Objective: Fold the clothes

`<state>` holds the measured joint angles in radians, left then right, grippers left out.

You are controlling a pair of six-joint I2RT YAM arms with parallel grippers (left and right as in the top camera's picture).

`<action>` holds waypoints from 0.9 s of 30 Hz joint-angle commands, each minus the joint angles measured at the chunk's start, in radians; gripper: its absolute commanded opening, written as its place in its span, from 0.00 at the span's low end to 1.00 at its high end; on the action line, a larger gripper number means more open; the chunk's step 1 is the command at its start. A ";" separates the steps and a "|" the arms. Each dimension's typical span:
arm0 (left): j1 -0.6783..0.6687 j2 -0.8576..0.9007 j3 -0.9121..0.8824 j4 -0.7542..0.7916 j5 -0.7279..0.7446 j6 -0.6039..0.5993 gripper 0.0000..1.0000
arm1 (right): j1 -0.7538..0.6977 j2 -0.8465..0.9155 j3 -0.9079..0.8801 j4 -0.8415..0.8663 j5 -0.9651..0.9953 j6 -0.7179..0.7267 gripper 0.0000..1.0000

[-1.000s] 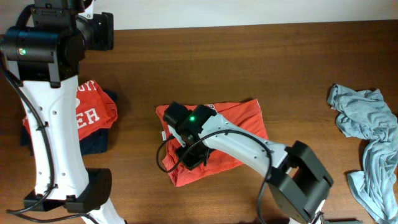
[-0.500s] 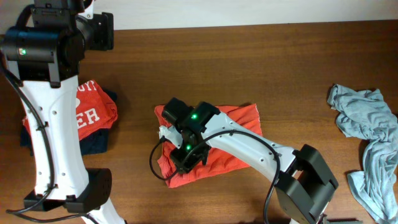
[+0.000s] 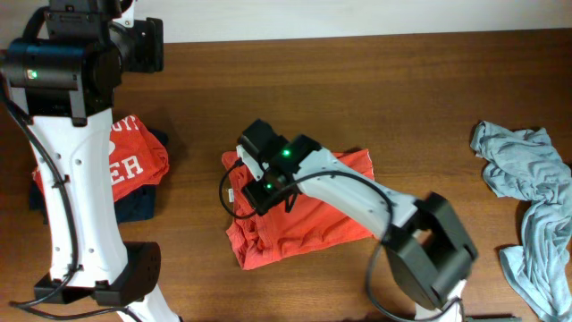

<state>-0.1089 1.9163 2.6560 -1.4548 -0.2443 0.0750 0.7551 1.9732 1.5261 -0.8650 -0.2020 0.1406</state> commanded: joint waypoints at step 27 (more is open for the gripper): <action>0.003 -0.027 0.017 0.000 -0.006 0.012 0.77 | -0.083 0.058 0.013 0.443 -0.325 0.310 0.09</action>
<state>-0.1089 1.9163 2.6560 -1.4551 -0.2443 0.0750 0.6792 2.0678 1.5257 -0.4641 -0.4473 0.4370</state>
